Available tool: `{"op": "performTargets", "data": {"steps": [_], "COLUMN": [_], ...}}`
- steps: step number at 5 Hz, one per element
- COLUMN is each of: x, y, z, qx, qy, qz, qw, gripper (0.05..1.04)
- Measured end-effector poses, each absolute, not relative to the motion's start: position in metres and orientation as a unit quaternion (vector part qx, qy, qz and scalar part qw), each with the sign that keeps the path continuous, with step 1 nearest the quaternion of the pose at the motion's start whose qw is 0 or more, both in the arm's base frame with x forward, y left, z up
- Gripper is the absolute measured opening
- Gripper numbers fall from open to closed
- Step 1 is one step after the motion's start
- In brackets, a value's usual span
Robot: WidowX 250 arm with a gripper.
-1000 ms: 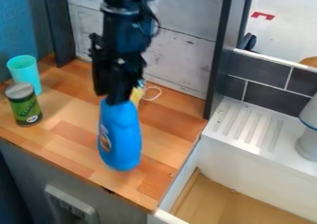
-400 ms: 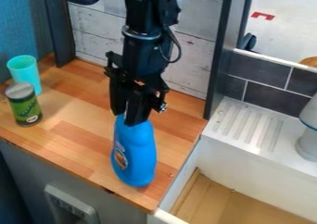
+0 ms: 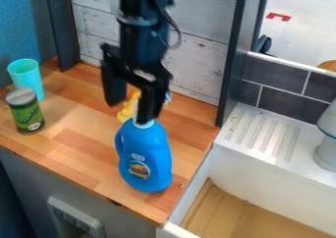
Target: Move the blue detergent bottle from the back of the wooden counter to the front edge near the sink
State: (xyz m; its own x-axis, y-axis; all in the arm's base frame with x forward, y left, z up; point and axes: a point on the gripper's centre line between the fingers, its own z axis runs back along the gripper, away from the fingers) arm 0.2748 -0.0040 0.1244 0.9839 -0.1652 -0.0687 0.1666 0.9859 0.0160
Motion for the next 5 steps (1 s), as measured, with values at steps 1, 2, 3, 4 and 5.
{"op": "performTargets", "data": {"steps": [1,2,3,4,5], "x": [0.277,0.294,0.312,0.324,0.328], "y": [0.0,0.013,0.024,0.034,0.037], "z": [0.147,0.169,0.168,0.149,0.138], "qx": [-0.006,-0.014,0.006,0.031,0.045], "qy": [-0.004,-0.046,-0.053,-0.028,-0.019], "qz": [-0.071,-0.043,-0.028,-0.008,-0.01], "qw": [0.997,0.998,0.998,0.999,0.999], "gripper": [1.006,1.005,1.005,1.005,1.005]}}
